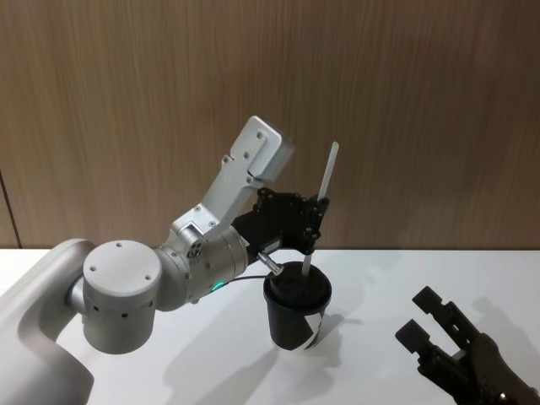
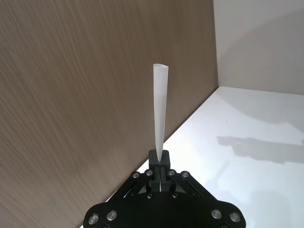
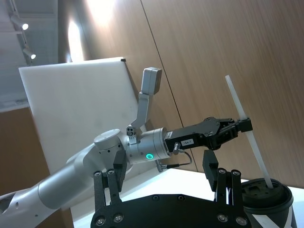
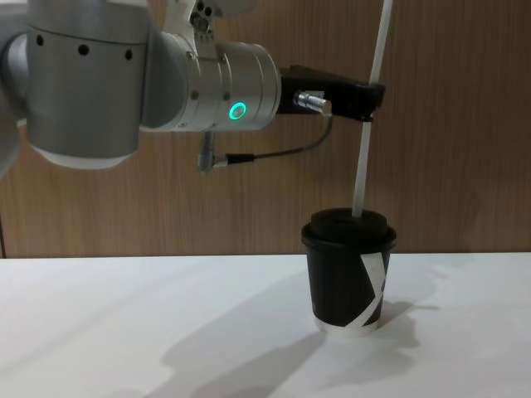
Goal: Pick up the straw with one hand, pass it to the other hand, and insert it into the cup.
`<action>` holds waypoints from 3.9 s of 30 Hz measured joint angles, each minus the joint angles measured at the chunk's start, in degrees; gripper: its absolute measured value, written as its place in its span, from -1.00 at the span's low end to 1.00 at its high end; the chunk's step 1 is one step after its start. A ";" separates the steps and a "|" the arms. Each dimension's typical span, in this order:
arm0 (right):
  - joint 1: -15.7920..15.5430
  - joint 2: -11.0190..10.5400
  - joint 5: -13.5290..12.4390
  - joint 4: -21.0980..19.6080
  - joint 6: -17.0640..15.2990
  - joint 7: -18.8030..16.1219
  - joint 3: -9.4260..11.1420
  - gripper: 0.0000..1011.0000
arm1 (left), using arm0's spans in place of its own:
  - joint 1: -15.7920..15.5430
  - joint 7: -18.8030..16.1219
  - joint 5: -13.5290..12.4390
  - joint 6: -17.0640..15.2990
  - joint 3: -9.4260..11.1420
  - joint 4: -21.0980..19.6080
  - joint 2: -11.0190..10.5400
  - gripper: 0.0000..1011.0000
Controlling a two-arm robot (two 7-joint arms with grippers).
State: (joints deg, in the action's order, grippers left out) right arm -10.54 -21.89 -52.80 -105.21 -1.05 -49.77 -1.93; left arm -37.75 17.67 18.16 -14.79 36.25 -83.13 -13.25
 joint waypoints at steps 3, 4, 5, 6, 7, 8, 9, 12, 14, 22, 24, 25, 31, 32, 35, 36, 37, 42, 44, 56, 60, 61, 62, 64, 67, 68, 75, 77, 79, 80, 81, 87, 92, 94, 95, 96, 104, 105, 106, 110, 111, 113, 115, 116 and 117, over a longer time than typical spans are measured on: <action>0.00 0.00 0.00 0.00 0.00 0.00 0.00 0.98 | 0.03 0.33 0.11 0.00 -0.17 0.33 0.17 -0.97; 0.01 0.00 0.00 0.00 0.00 0.00 0.00 0.98 | 0.04 0.42 0.13 0.00 -0.21 0.40 0.20 -0.98; 0.00 0.00 0.00 0.00 0.00 0.00 0.00 0.98 | 0.04 0.48 0.16 0.00 -0.25 0.47 0.24 -0.98; 0.00 0.00 0.00 0.00 0.00 0.00 0.00 0.98 | 0.06 0.63 0.21 0.00 -0.34 0.64 0.33 -0.97; 0.00 0.00 0.00 0.00 0.00 0.00 0.00 0.98 | 0.07 0.77 0.26 0.02 -0.42 0.80 0.41 -0.98; 0.00 0.00 0.00 0.00 0.00 0.00 0.00 0.98 | 0.07 0.77 0.26 0.02 -0.42 0.80 0.41 -0.97; 0.00 0.00 0.00 0.00 0.00 0.00 0.00 0.98 | 0.08 0.92 0.32 0.05 -0.51 0.99 0.51 -0.97; 0.00 0.00 0.00 0.00 0.00 0.00 0.00 0.98 | 0.10 1.17 0.39 0.13 -0.60 1.25 0.63 -0.98; 0.00 0.00 0.00 0.00 0.00 0.00 0.00 0.98 | 0.11 1.39 0.45 0.21 -0.71 1.51 0.76 -0.97; 0.00 0.00 0.00 0.00 0.00 0.00 0.00 0.98 | 0.15 1.90 0.58 0.44 -0.94 2.12 1.06 -0.85; 0.00 0.00 0.00 0.00 0.00 0.00 0.00 0.98 | 0.16 1.96 0.60 0.47 -0.97 2.19 1.08 -0.71; 0.00 0.00 0.00 0.00 0.00 0.00 0.00 0.98 | 0.17 2.03 0.61 0.50 -0.99 2.25 1.12 -0.67; 0.00 0.00 0.00 0.00 0.00 0.00 0.00 0.98 | 0.19 2.16 0.64 0.58 -1.06 2.42 1.21 -0.30; 0.00 0.00 0.00 0.00 0.00 0.00 0.00 0.98 | 0.19 2.17 0.65 0.58 -1.07 2.44 1.22 -0.23; 0.00 0.00 0.00 0.00 0.00 0.00 0.00 0.98 | 0.19 2.23 0.67 0.60 -1.09 2.51 1.24 -0.05; 0.00 0.00 0.00 0.00 0.00 0.00 0.00 0.98 | 0.19 2.26 0.68 0.61 -1.10 2.54 1.25 0.06; 0.00 0.00 0.00 0.00 0.00 0.00 0.00 0.98 | 0.19 2.27 0.68 0.61 -1.10 2.55 1.25 0.11; 0.00 0.00 0.00 0.00 0.00 0.00 0.00 0.98 | 0.19 2.33 0.71 0.64 -1.13 2.61 1.27 0.46; 0.00 0.00 0.00 0.00 0.00 0.00 0.00 0.98 | 0.19 2.34 0.71 0.64 -1.14 2.62 1.28 0.55; 0.00 0.00 0.00 0.00 0.00 0.00 0.00 0.98 | 0.19 2.40 0.72 0.68 -1.17 2.69 1.34 0.98; 0.01 0.00 0.00 0.00 0.00 0.00 0.00 0.98 | 0.19 2.41 0.71 0.68 -1.17 2.71 1.34 0.98; 0.00 0.00 0.00 0.00 0.00 0.00 0.00 0.98 | 0.19 2.42 0.71 0.68 -1.17 2.71 1.34 0.98; 0.00 0.00 0.00 0.00 0.00 0.00 0.00 0.98 | 0.19 2.41 0.71 0.68 -1.17 2.71 1.34 0.98; 0.00 0.00 0.00 0.00 0.00 0.00 0.00 0.98 | 0.19 2.42 0.71 0.68 -1.17 2.71 1.34 0.98; 0.00 0.00 0.00 0.00 0.00 0.00 0.00 0.98 | 0.19 2.42 0.70 0.68 -1.17 2.71 1.34 0.98; 0.01 0.00 0.00 0.00 0.00 0.00 0.00 0.98 | 0.19 2.42 0.70 0.68 -1.17 2.71 1.34 0.98; 0.08 -0.03 -0.03 0.00 -0.02 0.12 -0.05 0.98 | 0.42 2.45 0.61 0.80 -1.20 2.54 1.26 0.98; 0.19 -0.11 -0.04 -0.03 -0.07 0.38 -0.09 0.98 | 0.56 2.52 0.56 0.94 -1.21 2.43 1.21 0.98; 0.28 -0.16 -0.02 -0.11 -0.20 0.76 -0.11 0.98 | 0.86 2.66 0.47 1.27 -1.21 2.26 1.11 0.98; 0.39 -0.21 0.05 -0.26 -0.36 1.23 -0.11 0.98 | 0.98 2.71 0.45 1.38 -1.21 2.20 1.05 0.98; 0.44 -0.24 0.09 -0.34 -0.47 1.51 -0.12 0.98 | 1.25 2.85 0.38 1.65 -1.22 2.11 0.91 0.98; 0.94 -0.47 0.62 -1.39 -1.62 4.14 -0.15 0.98 | 2.73 3.30 0.33 2.43 -1.38 1.47 0.15 0.98; 1.55 -0.67 1.00 -2.74 -3.06 6.94 -0.22 0.98 | 4.37 3.57 0.36 2.80 -1.78 0.46 -0.92 0.98; 1.79 -0.70 1.03 -3.24 -3.63 8.02 -0.25 0.98 | 5.04 3.58 0.37 2.89 -2.04 -0.14 -1.34 0.98; 1.95 -0.72 1.03 -3.56 -3.97 8.61 -0.28 0.98 | 5.27 3.58 0.37 2.91 -2.14 -0.33 -1.49 0.98; 2.07 -0.73 1.02 -3.77 -4.12 8.86 -0.29 0.98 | 5.51 3.58 0.37 2.92 -2.22 -0.52 -1.64 0.98; 2.95 -1.01 0.80 -5.14 -5.61 11.04 -0.45 0.98 | 8.15 3.45 0.33 3.86 -3.34 -2.81 -3.19 0.98; 3.03 -1.05 0.77 -5.24 -5.72 11.22 -0.47 0.98 | 8.35 3.44 0.32 4.03 -3.43 -2.99 -3.29 0.99; 3.22 -1.12 0.75 -5.43 -5.83 11.47 -0.54 0.98 | 8.64 3.43 0.30 4.22 -3.55 -3.22 -3.44 0.98; 3.70 -1.34 0.83 -5.74 -5.82 11.80 -0.73 0.98 | 9.72 3.36 0.11 5.43 -4.02 -4.05 -3.93 0.98; 3.80 -1.38 0.91 -5.76 -5.75 11.83 -0.77 0.98 | 10.09 3.32 -0.01 6.00 -4.20 -4.36 -4.11 0.98; 4.13 -1.51 1.24 -5.82 -5.37 11.83 -0.92 0.98 | 10.76 3.21 -0.29 7.00 -4.49 -4.87 -4.40 0.98; 4.53 -1.70 1.76 -5.86 -4.81 11.79 -1.14 0.98 | 11.14 3.12 -0.47 7.61 -4.66 -5.18 -4.55 0.98; 4.63 -1.76 1.90 -5.87 -4.65 11.77 -1.21 0.98 | 11.59 3.02 -0.70 8.32 -4.84 -5.54 -4.72 0.98; 4.75 -1.81 2.09 -5.87 -4.42 11.73 -1.27 0.98 | 11.77 2.98 -0.79 8.60 -4.91 -5.70 -4.81 0.98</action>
State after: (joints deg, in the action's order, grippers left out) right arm -5.79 -23.69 -50.72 -111.08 -5.47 -38.04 -3.20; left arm -25.99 20.65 17.37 -6.19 31.34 -88.83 -18.06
